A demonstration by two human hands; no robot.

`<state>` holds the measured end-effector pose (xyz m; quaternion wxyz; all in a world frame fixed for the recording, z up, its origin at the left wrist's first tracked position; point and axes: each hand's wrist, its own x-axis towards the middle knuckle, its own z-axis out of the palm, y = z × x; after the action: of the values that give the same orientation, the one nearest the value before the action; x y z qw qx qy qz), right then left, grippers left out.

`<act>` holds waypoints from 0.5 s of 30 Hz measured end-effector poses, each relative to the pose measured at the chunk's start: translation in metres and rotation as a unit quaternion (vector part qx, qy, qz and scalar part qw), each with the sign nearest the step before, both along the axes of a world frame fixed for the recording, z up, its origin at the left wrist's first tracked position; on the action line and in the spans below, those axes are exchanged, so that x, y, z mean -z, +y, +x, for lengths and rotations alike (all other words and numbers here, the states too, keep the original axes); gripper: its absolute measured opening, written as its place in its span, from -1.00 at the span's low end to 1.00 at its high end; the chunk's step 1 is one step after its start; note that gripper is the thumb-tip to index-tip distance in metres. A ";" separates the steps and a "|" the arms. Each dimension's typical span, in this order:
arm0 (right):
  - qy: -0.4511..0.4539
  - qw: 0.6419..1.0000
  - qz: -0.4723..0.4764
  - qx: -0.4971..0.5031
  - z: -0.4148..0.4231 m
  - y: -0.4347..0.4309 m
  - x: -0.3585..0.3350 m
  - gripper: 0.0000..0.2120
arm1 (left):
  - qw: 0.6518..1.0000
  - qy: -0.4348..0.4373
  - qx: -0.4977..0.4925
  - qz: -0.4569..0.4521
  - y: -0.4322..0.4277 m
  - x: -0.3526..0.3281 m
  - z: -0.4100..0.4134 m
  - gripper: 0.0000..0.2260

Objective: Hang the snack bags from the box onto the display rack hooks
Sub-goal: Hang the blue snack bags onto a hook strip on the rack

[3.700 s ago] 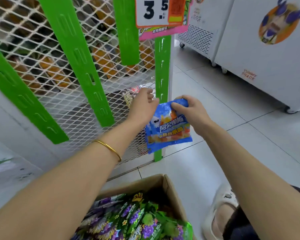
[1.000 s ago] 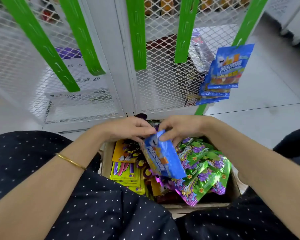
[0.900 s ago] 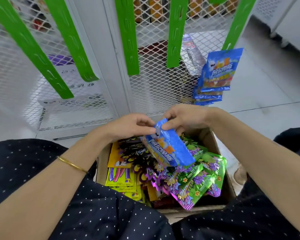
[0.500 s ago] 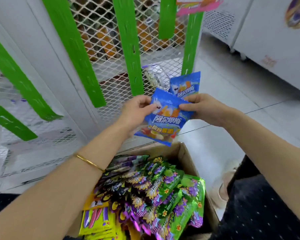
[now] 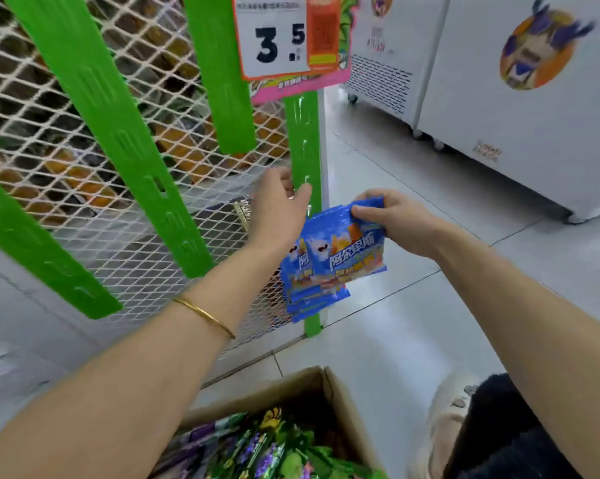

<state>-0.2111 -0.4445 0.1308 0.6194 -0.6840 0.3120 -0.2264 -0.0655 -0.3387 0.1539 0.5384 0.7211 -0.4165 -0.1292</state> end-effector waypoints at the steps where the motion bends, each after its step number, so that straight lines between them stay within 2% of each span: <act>1: 0.002 1.000 -0.009 0.002 0.003 -0.002 0.000 -0.86 | 1.000 0.000 -0.003 -0.001 -0.004 0.000 0.000 -0.81; 3: 0.008 0.999 -0.030 0.009 0.010 -0.005 0.001 -0.87 | 1.000 -0.018 -0.012 0.009 -0.011 0.002 0.001 -0.89; 7: 0.027 0.997 -0.071 0.012 0.019 -0.002 0.000 -0.87 | 0.999 -0.037 -0.002 0.040 -0.014 0.000 0.006 -0.72; 12: 0.077 0.995 -0.041 -0.050 0.016 0.000 0.004 -0.88 | 0.998 -0.018 0.024 0.049 -0.013 -0.007 0.010 -0.66; 15: 0.103 0.993 -0.033 -0.051 0.010 -0.001 0.007 -0.88 | 0.997 -0.015 0.035 0.065 -0.011 -0.011 0.010 -0.68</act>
<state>-0.2009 -0.4453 0.1240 0.5717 -0.7386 0.3314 -0.1332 -0.0555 -0.3499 0.1644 0.4790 0.7416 -0.4400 -0.1640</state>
